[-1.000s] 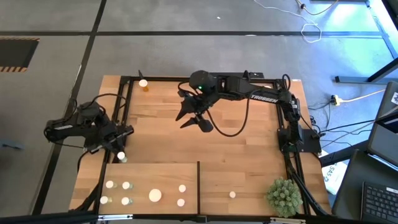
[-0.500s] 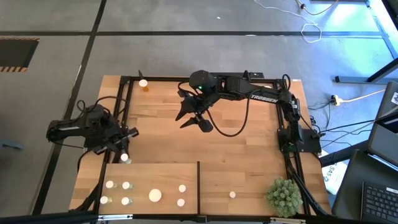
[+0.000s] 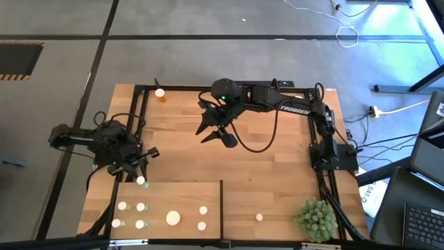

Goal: Pick and place medicine bottles onto shelf by color
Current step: Put the blue pill bottle on the shelf aligned with the other blue pill bottle

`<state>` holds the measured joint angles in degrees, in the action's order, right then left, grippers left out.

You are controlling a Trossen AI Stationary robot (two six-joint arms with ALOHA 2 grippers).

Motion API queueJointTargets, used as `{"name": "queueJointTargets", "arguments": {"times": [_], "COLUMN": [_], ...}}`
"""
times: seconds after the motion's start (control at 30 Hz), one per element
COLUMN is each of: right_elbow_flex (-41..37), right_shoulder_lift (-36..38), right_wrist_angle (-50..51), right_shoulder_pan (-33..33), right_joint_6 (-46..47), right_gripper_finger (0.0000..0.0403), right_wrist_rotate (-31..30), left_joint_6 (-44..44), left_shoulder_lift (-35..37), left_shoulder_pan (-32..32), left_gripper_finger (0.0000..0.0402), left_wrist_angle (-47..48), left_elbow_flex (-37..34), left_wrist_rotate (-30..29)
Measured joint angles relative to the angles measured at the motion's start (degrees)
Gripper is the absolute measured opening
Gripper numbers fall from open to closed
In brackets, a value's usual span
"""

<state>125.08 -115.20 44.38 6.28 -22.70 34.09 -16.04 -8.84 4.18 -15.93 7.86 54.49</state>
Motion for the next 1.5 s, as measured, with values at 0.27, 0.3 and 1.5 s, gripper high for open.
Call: {"name": "queueJointTargets", "arguments": {"times": [0.27, 0.3, 1.5], "right_elbow_flex": [0.0, 0.0, 0.0], "right_shoulder_lift": [0.0, 0.0, 0.0], "right_wrist_angle": [0.0, 0.0, 0.0], "right_shoulder_pan": [0.0, 0.0, 0.0], "right_joint_6": [0.0, 0.0, 0.0], "right_gripper_finger": [0.0162, 0.0162, 0.0162], "right_wrist_rotate": [0.0, 0.0, 0.0], "left_joint_6": [3.6, 4.2, 19.5], "left_shoulder_lift": [-3.8, -4.1, -4.6], "left_shoulder_pan": [4.5, 4.8, 8.3], "left_gripper_finger": [0.006, 0.006, 0.0067], "left_wrist_angle": [1.4, 1.3, 18.0], "left_elbow_flex": [0.0, 0.0, 0.1], "left_wrist_rotate": [-2.5, -2.7, -2.7]}}
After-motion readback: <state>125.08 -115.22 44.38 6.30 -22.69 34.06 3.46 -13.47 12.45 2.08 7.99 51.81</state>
